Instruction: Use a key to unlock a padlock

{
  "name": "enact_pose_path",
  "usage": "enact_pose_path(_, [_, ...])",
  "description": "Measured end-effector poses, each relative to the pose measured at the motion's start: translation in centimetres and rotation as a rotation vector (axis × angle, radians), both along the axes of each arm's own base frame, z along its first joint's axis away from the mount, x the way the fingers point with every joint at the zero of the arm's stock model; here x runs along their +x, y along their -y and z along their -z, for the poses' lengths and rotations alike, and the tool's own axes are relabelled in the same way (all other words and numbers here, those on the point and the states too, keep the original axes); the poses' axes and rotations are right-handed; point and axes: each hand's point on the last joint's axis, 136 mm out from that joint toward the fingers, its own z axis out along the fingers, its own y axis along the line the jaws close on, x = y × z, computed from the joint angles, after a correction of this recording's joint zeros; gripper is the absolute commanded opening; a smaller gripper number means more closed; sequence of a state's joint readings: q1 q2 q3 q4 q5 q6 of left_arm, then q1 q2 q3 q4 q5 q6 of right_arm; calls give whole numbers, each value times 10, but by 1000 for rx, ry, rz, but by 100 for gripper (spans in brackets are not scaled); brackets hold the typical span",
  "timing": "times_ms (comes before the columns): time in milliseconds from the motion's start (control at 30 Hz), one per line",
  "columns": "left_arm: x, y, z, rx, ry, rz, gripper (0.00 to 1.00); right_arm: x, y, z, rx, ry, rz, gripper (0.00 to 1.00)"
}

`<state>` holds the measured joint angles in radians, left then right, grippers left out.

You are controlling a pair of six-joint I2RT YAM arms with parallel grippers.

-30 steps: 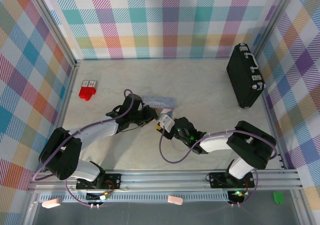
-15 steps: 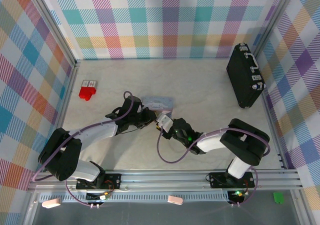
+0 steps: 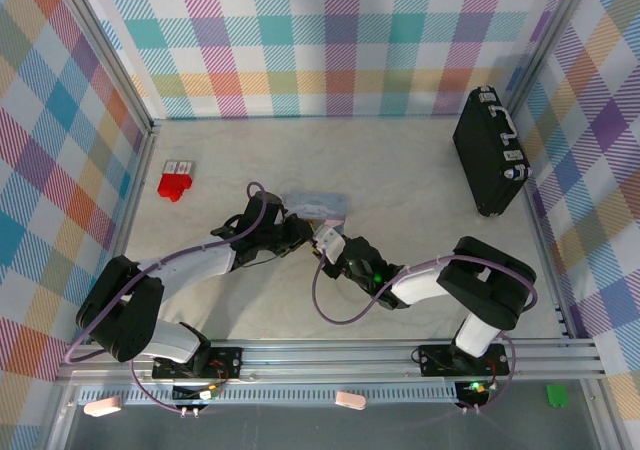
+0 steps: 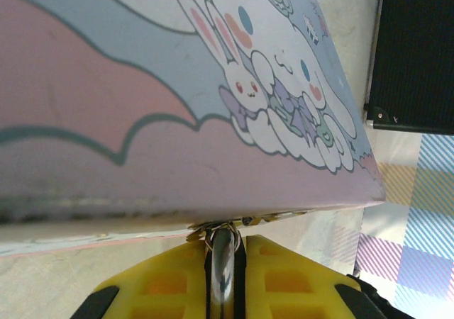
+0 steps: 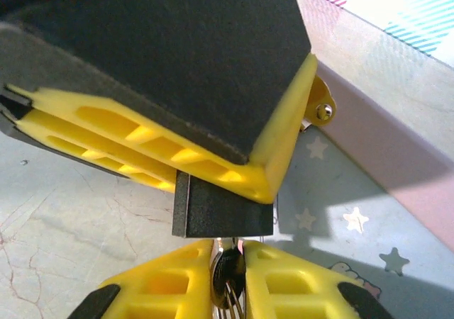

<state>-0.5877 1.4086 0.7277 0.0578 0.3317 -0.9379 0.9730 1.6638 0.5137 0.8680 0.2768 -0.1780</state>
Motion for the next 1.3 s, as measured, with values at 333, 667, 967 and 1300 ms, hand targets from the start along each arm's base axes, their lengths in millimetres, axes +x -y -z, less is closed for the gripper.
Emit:
enact_pose_path(333, [0, 0, 0, 1, 0, 0, 0, -3, -2, 0, 63, -70, 20, 8])
enact_pose_path(667, [-5, 3, 4, -9, 20, 34, 1, -20, -3, 1, 256, -329, 47, 4])
enact_pose_path(967, [-8, 6, 15, -1, 27, 67, 29, -30, -2, 10, 332, -467, 71, 2])
enact_pose_path(1300, [-2, -5, 23, 22, 43, 59, 43, -31, 9, 27, 265, -494, 119, 3])
